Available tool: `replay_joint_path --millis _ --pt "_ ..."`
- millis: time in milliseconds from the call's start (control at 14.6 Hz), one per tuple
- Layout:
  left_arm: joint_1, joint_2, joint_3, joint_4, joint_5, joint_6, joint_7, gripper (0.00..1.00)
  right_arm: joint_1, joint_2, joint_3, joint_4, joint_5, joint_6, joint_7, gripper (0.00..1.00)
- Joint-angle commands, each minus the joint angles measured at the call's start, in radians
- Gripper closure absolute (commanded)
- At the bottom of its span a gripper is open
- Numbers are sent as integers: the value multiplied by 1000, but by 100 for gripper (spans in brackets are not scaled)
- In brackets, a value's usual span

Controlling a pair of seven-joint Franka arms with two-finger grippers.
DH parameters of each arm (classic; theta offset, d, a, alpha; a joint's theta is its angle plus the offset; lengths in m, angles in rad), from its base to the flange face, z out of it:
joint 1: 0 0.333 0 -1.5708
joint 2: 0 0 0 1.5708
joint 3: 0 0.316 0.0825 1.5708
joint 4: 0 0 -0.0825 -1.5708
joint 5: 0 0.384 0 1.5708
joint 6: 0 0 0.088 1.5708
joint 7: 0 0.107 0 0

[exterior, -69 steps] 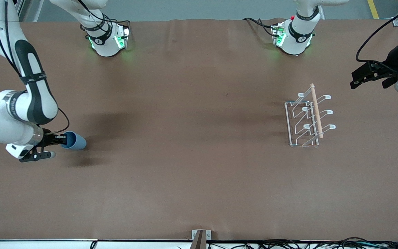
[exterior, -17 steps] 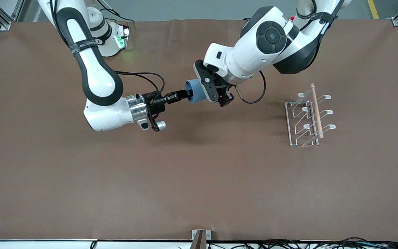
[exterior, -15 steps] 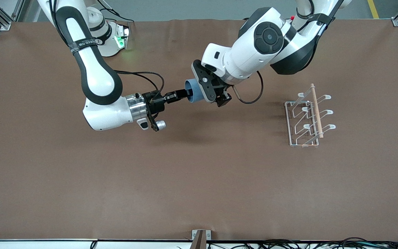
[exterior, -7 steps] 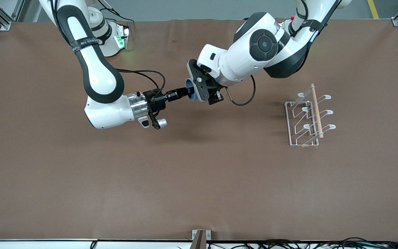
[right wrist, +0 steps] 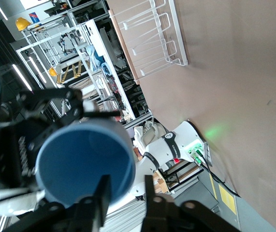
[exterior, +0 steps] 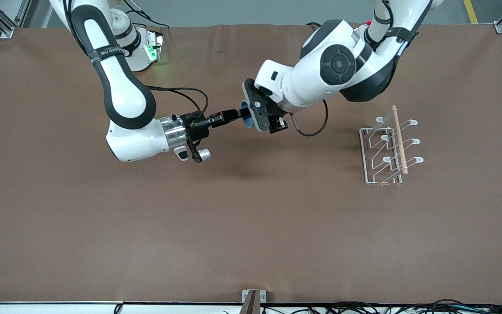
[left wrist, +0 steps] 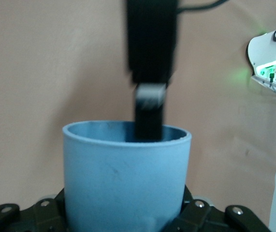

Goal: Hang cup on cup holder
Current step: 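Open the right gripper and pull back while the left gripper carries the cup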

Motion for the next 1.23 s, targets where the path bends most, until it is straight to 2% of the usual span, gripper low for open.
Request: replay_joint_path --millis 0,137,341,478,546,615,751,820,1093,1161 --pt "24 -31 -5 13 119 -78 14 100 -43 -66 -7 -32 -46 -8 6 0" --pt "22 -46 -8 13 240 -132 5 100 -94 -73 -7 -30 -138 -6 8 0" --pt "40 -58 -5 20 377 -253 33 99 -206 -82 -9 -29 -329 -2 28 0" --pt "41 -60 -11 22 550 -316 179 99 -279 -89 -9 -8 -472 -2 26 0" --pt "34 -58 -11 16 645 -345 261 99 -302 -90 -14 8 -552 0 28 0" --pt "37 -55 -11 10 688 -382 280 99 -324 -88 -27 29 -636 6 26 0" --pt "50 -49 -2 -6 792 -469 257 100 -356 -80 -50 52 -823 55 26 0" --pt "59 -51 -5 -36 885 -490 260 100 -367 -80 -52 54 -903 84 26 0" --pt "64 -23 -2 -154 1133 -491 255 100 -378 -97 -52 78 -1292 193 26 0" --pt "76 -8 -1 -182 1187 -491 252 99 -379 -115 -52 98 -1362 192 26 0"
